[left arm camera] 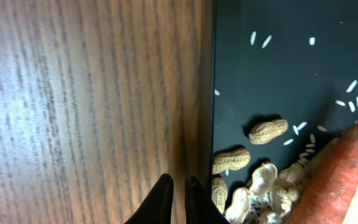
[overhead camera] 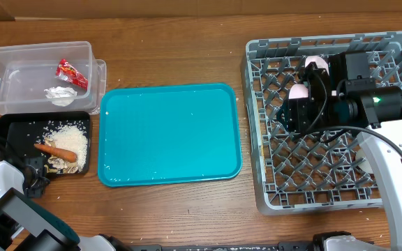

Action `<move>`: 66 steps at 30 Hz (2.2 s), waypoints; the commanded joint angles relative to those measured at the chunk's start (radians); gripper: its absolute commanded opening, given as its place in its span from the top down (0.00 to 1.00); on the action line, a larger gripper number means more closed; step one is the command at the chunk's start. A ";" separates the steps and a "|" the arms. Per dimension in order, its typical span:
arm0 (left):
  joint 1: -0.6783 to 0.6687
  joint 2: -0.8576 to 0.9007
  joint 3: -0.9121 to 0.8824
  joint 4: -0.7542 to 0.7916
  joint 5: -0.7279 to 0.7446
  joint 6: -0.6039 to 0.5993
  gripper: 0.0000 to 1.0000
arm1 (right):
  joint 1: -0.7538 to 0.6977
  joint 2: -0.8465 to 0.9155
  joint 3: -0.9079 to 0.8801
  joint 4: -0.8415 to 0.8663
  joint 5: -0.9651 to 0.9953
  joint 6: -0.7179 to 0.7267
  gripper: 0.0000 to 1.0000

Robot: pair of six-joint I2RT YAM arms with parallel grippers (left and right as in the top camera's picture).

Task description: Sort waste into correct bins and load items into the dishwasher

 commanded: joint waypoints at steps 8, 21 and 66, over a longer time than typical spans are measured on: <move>-0.051 -0.007 -0.006 0.064 0.078 -0.007 0.85 | 0.002 0.003 0.013 0.004 0.007 0.001 0.26; -0.071 -0.007 -0.006 0.079 0.095 0.055 0.69 | 0.002 0.003 0.013 0.005 0.007 0.001 0.25; -0.707 -0.543 0.265 -0.835 0.108 0.648 0.00 | -0.200 -0.296 -0.306 0.131 0.109 0.157 0.00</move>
